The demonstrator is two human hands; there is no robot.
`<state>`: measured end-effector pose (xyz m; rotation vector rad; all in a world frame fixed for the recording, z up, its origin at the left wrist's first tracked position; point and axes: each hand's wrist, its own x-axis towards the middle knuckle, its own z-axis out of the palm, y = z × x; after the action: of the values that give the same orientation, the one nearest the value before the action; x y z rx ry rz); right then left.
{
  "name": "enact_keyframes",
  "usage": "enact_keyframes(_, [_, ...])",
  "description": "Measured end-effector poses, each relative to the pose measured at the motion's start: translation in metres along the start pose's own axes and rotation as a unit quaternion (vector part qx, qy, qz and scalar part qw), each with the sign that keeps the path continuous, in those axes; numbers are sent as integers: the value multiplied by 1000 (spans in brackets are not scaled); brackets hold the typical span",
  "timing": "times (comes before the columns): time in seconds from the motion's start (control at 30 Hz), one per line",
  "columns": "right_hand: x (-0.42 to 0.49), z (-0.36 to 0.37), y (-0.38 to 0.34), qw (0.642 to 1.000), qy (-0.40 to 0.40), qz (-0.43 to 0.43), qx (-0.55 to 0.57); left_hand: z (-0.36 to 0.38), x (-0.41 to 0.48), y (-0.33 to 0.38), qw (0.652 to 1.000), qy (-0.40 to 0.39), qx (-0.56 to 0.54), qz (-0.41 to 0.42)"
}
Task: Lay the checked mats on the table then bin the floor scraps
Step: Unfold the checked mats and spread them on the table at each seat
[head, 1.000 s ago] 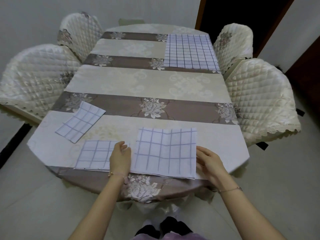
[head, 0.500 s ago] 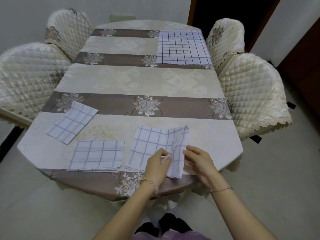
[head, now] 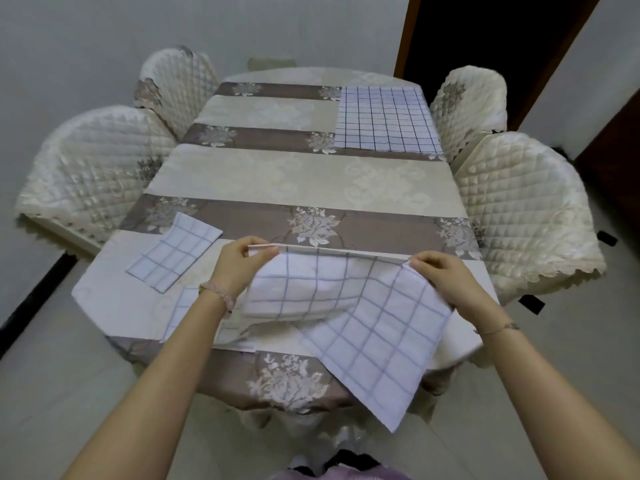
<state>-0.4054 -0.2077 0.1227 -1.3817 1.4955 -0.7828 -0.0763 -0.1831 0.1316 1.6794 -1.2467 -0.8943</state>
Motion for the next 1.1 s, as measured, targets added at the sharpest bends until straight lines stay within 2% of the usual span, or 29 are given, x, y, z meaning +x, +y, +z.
enact_keyframes(0.17, [23, -5, -14, 998, -43, -1, -42, -8, 28, 0, 999, 13, 39, 13])
enact_keyframes(0.3, [36, 1, 3, 994, -71, 57, -53, -2, 42, -21, 998, 11, 48, -24])
enact_keyframes(0.47, [24, 9, 41, 977, -46, 186, 93, 8, 50, -58, 992, 62, 7, -113])
enact_keyframes(0.57, [10, 15, 59, 968, -14, 209, 141, 8, 51, -73, 985, 86, 3, -149])
enact_keyframes(0.67, [-3, 16, 67, 971, -6, 213, 110, 5, 50, -81, 982, 97, 20, -161])
enact_keyframes(0.77, [-15, 17, 67, 975, -34, 213, 44, 7, 46, -83, 979, 113, 36, -166])
enact_keyframes(0.83, [-23, 18, 72, 975, -48, 216, 12, 10, 41, -79, 975, 126, 80, -167])
enact_keyframes(0.87, [-28, 18, 73, 975, -53, 218, 2, 12, 38, -76, 970, 130, 136, -156])
enact_keyframes(0.93, [-36, 18, 77, 976, -52, 213, 5, 20, 26, -70, 949, 129, 278, -76])
enact_keyframes(1.0, [-44, 21, 79, 978, -39, 202, 32, 41, 6, -59, 955, 73, 286, 26])
enact_keyframes(1.07, [-51, 26, 78, 978, -24, 195, 77, 73, -28, -42, 979, -75, 183, 46])
enact_keyframes(1.1, [-55, 29, 78, 976, -19, 194, 98, 89, -46, -33, 976, -156, 147, 43])
